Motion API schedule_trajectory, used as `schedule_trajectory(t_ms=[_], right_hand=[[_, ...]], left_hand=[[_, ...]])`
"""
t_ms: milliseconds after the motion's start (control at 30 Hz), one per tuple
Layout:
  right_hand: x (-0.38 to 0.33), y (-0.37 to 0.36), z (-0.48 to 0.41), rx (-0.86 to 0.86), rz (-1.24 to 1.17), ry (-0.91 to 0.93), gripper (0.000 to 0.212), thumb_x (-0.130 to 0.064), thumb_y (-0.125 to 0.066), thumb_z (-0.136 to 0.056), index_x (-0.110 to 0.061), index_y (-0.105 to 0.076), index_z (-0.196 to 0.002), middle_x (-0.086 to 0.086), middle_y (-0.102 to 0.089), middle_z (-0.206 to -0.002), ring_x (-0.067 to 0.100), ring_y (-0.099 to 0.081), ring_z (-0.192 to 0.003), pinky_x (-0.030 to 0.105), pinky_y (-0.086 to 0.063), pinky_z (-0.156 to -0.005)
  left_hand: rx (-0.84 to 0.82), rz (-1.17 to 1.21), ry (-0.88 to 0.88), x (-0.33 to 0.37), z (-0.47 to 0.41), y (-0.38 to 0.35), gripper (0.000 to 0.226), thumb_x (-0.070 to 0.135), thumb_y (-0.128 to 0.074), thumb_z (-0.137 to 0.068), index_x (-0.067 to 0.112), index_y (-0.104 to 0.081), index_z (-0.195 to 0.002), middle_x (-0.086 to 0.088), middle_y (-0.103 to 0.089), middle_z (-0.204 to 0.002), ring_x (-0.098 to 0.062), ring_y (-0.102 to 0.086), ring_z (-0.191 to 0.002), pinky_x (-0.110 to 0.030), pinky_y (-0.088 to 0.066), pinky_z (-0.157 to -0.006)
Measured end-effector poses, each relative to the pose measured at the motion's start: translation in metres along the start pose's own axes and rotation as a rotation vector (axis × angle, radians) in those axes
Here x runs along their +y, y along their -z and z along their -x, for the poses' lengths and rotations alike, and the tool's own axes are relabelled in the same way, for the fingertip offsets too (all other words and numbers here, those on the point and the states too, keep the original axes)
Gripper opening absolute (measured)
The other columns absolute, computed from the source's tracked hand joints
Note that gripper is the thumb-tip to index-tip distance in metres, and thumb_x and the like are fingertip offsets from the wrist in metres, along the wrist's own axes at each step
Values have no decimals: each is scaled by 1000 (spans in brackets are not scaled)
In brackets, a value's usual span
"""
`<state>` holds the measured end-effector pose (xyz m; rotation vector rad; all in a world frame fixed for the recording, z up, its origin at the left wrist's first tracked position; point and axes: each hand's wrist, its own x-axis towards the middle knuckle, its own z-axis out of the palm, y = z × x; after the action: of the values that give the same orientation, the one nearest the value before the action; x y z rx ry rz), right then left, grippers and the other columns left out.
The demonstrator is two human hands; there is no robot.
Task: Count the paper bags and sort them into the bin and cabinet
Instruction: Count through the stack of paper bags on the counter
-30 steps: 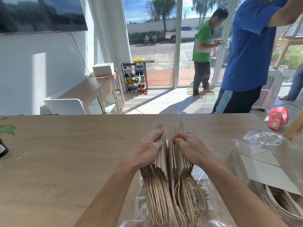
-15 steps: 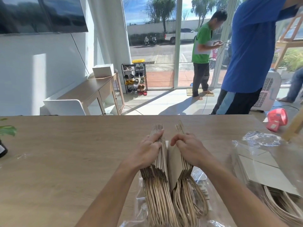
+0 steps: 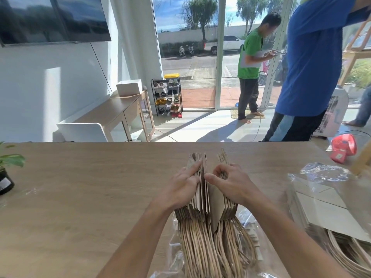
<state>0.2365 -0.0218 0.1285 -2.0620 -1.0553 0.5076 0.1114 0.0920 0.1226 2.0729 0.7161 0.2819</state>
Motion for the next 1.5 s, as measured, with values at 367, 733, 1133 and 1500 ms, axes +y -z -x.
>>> schedule_trajectory(t_ms=[367, 733, 1133, 1500], right_hand=[[0, 1, -5, -46, -36, 11, 28, -23, -41, -95, -41, -62, -90, 11, -46, -132, 22, -38, -131, 28, -30, -90], [0, 1, -5, -24, 10, 11, 11, -37, -54, -90, -32, -57, -98, 6, -49, -124, 19, -46, -109, 28, -32, -83], [-6, 1, -5, -67, 0, 2, 24, -47, -49, -93, -27, -64, -92, 4, -49, -111, 19, -49, -103, 29, -32, -84], [-2, 1, -7, -22, 16, 33, 18, -28, -48, -95, -37, -49, -111, 5, -48, -130, 15, -44, -104, 24, -34, -77]], left_hand=[[-42, 57, -2, 8, 5, 7, 53, 13, -37, -101, 29, -31, -151, 13, -23, -159, -3, -13, -146, -24, -6, -118], [-62, 87, 9, 11, 7, 9, 52, 15, -37, -101, 32, -31, -150, 13, -23, -159, -3, -14, -146, -28, -7, -119], [-69, 109, 17, 6, 5, 11, 51, 18, -38, -102, 33, -31, -150, 14, -23, -159, -2, -15, -145, -25, -9, -116], [-53, 139, 33, 2, 3, 9, 52, 17, -40, -100, 34, -35, -149, 14, -27, -158, -2, -20, -144, -31, -10, -122]])
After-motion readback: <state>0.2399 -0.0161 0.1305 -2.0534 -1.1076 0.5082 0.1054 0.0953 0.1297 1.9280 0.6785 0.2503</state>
